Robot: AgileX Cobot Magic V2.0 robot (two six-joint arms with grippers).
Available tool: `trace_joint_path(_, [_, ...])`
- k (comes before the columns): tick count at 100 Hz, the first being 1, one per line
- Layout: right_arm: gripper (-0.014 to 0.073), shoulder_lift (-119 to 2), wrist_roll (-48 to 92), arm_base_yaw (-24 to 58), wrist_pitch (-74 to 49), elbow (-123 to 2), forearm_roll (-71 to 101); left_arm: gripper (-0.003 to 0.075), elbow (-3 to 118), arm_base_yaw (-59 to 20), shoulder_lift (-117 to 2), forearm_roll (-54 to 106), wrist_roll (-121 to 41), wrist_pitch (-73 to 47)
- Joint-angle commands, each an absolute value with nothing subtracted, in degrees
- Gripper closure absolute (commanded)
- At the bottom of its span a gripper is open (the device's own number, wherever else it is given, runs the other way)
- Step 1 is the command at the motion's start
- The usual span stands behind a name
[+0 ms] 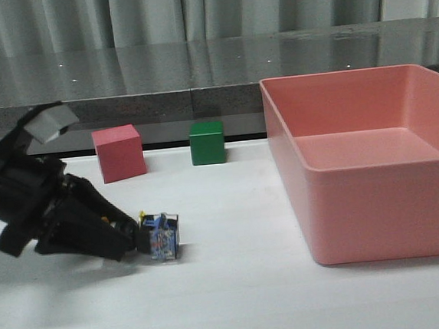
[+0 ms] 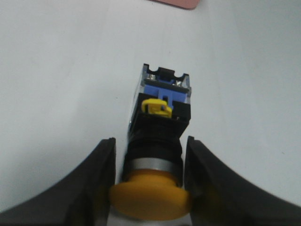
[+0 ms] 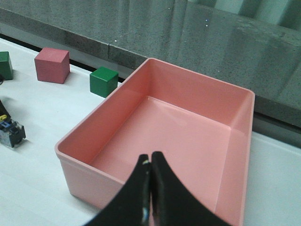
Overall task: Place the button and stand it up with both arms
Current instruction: 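Lift and rotate the button upright with the left gripper, then set the button upright on the table, open the left gripper, withdraw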
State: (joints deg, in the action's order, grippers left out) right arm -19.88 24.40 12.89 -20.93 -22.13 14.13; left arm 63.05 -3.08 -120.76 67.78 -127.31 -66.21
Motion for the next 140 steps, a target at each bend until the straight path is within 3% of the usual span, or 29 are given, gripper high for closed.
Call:
trace_joint_path(1, [0.0706, -20.1, 24.3, 12.8, -16.9, -23.6, 14.8, 0.0740, 67.3, -3.4, -113.1, 67.3, -122.2, -71.7])
trace_joint_path(23, [0.0706, -20.1, 24.3, 12.8, -16.9, -23.6, 14.8, 0.0739, 79.7, -9.3, -102.1, 43.5, -104.2, -60.5])
trace_joint_path(39, [0.0706, -20.1, 24.3, 12.8, -16.7, -23.6, 14.8, 0.0740, 87.9, -17.5, -101.2, 25.8, -91.2, -60.7])
trace_joint_path(69, [0.0706, -20.1, 24.3, 12.8, -16.7, -23.6, 14.8, 0.0740, 89.3, -31.9, -103.5, -12.5, -67.8, -59.2])
trace_joint_path(91, [0.0706, -20.1, 24.3, 12.8, -16.7, -23.6, 14.8, 0.0739, 89.3, -36.1, -107.2, -23.9, -54.5, -60.7])
trace_joint_path(140, [0.0706, -20.1, 24.3, 12.8, -16.7, -23.6, 14.8, 0.0739, 89.3, -38.6, -113.3, -29.0, -54.5, -66.8])
